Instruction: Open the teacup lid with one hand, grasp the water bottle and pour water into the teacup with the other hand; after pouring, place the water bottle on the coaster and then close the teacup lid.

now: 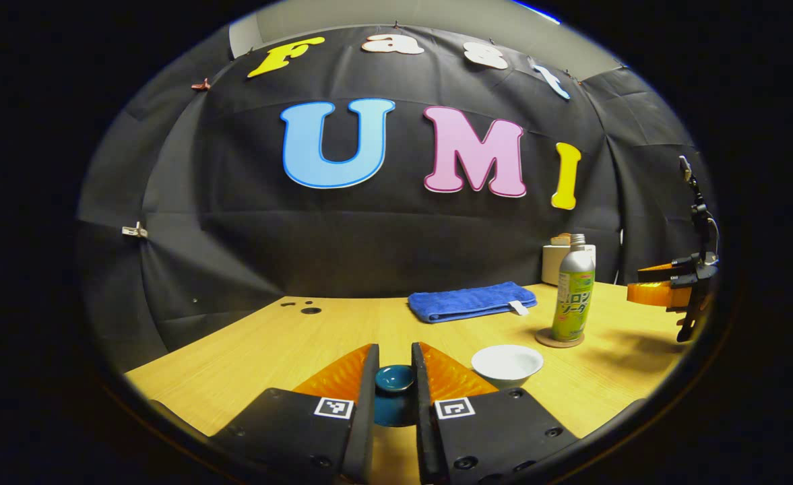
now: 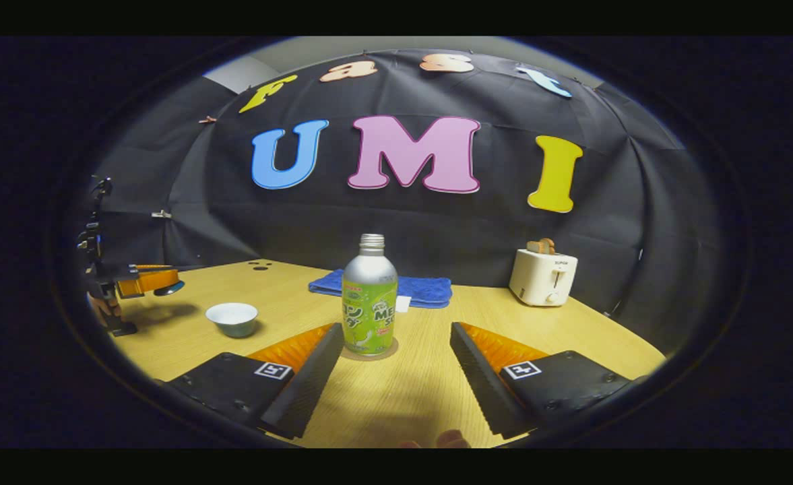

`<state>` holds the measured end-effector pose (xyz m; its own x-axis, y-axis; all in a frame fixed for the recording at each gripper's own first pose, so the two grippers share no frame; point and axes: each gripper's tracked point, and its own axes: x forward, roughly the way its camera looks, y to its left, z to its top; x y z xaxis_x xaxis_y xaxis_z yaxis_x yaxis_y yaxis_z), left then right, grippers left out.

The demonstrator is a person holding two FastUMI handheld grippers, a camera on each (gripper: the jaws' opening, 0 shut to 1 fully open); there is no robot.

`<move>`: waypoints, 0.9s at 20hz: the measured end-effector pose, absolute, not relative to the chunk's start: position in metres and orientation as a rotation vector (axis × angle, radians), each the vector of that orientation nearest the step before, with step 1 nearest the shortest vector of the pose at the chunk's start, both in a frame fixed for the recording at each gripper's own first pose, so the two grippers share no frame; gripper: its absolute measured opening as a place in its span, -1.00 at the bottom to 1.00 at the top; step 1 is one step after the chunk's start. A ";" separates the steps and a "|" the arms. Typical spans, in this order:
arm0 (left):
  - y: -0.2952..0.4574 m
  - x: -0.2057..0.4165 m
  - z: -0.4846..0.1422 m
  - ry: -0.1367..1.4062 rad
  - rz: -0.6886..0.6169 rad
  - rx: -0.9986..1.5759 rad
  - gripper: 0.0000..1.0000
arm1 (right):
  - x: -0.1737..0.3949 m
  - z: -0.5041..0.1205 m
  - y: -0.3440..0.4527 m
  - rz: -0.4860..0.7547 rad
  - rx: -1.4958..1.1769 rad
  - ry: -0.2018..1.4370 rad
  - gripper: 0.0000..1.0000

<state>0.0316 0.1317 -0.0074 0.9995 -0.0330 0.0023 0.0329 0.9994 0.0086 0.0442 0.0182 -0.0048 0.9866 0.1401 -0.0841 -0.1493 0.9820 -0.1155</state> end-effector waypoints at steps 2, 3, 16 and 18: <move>0.117 0.036 -0.007 -0.004 -0.062 0.009 -0.40 | 0.035 -0.008 0.023 0.158 -0.132 0.075 0.94; 0.107 0.039 -0.006 -0.005 -0.083 0.007 -0.34 | 0.030 -0.006 0.027 0.164 -0.132 0.064 0.95; 0.034 0.073 -0.002 0.038 -0.228 0.037 -0.41 | 0.041 -0.012 0.046 0.162 -0.075 0.022 0.96; 0.025 0.079 -0.008 0.067 -0.247 0.046 -0.46 | 0.042 -0.012 0.041 0.148 -0.034 0.014 0.95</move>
